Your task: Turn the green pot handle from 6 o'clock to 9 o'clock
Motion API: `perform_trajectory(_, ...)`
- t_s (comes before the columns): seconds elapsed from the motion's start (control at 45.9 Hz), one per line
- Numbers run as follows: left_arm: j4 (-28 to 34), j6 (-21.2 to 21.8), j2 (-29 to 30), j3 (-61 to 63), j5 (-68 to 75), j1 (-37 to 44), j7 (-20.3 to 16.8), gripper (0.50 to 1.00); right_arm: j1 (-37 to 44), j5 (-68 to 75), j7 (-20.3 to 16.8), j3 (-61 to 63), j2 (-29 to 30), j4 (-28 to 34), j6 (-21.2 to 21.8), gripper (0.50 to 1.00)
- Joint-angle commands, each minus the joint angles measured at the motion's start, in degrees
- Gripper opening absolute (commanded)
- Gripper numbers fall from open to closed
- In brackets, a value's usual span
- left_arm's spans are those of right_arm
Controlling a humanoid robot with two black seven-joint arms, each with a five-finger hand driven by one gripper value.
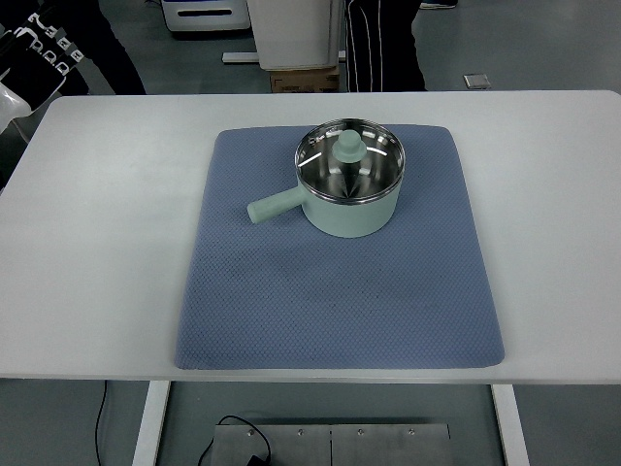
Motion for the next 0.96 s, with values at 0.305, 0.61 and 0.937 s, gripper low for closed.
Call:
perform_trajectory(0.305, 0.3, 0.2, 0.5, -6.0, -5.9, 6.8, 0.0, 1.0, 0.0, 0.0, 0.0, 0.0, 0.0, 0.0, 0.0, 1.0)
perform_trajectory(0.61, 0.4, 1.3, -0.1, -6.4, -5.9, 7.9, -0.5, 1.0, 0.2, -0.1, 0.3, 0.0, 0.0, 0.2, 0.0, 1.0)
perform_trajectory(0.937, 0.5, 1.8, -0.9, -6.8, -5.9, 8.4, -2.1, 1.0, 1.8, 0.3, 0.1, 0.1, 0.0, 0.2, 0.0, 1.0)
